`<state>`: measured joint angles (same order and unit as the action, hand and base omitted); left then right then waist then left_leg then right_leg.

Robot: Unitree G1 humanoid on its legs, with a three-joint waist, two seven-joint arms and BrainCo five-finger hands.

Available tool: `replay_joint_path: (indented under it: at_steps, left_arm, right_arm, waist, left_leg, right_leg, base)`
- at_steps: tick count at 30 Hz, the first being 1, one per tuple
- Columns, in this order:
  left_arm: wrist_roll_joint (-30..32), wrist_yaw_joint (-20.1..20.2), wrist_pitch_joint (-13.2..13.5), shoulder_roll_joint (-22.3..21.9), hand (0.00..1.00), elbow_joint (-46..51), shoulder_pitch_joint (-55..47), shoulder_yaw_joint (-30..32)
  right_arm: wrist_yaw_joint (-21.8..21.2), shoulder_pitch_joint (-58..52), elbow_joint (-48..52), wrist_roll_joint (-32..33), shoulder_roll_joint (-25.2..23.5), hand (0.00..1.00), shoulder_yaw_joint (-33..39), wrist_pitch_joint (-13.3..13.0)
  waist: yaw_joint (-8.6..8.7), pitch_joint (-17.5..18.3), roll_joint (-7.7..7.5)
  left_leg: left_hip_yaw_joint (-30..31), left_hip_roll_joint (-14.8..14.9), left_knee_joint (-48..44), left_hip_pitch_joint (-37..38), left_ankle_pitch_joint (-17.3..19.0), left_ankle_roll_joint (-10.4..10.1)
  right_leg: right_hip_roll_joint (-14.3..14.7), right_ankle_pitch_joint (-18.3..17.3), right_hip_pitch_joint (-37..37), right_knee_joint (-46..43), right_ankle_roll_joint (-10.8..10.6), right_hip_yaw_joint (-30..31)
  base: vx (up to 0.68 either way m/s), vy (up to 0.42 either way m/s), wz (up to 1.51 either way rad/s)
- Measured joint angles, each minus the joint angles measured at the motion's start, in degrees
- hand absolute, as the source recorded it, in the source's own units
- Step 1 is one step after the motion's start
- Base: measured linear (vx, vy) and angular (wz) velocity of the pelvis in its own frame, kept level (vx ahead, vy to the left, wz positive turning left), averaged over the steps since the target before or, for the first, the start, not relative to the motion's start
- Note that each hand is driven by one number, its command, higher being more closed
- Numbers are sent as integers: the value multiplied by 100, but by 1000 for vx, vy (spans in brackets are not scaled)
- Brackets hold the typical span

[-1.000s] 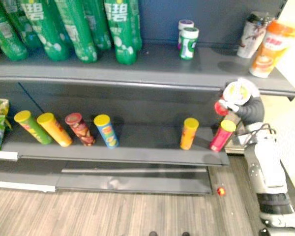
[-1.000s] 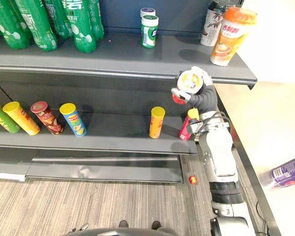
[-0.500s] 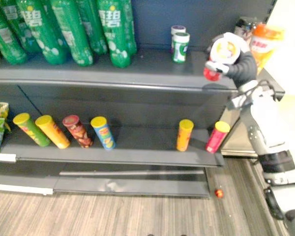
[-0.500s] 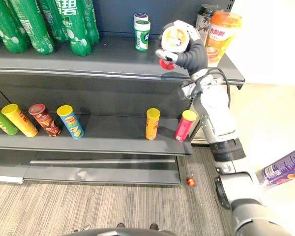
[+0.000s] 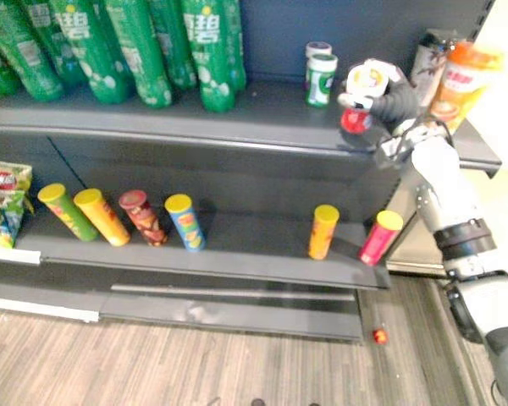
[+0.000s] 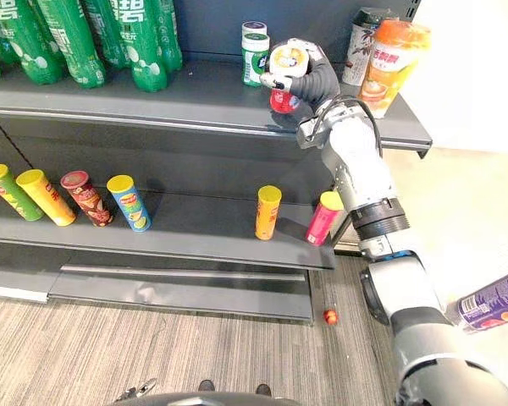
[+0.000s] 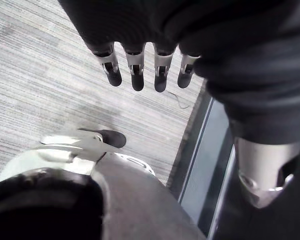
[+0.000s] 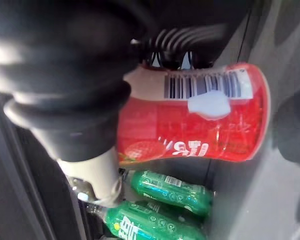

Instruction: Put the gum and the chips on the shelf.

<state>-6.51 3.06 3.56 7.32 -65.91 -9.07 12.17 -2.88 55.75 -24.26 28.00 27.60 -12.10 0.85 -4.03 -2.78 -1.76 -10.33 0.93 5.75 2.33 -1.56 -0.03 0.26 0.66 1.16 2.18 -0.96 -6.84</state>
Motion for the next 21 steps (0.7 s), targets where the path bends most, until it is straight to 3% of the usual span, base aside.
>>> replay_joint_path:
  at_steps: [21]
  left_arm:
    - [1, -35, -14, 23, 0, 98, 162, 75]
  right_arm:
    - [-6, 341, -329, -37, -616, 100, 2, -10]
  waist:
    - [-106, -220, -139]
  left_leg:
    - [-5, 55, 0, -41, 10, -24]
  right_leg:
    - [61, 20, 4, 86, 30, -5]
  base:
    - [0, 0, 0]
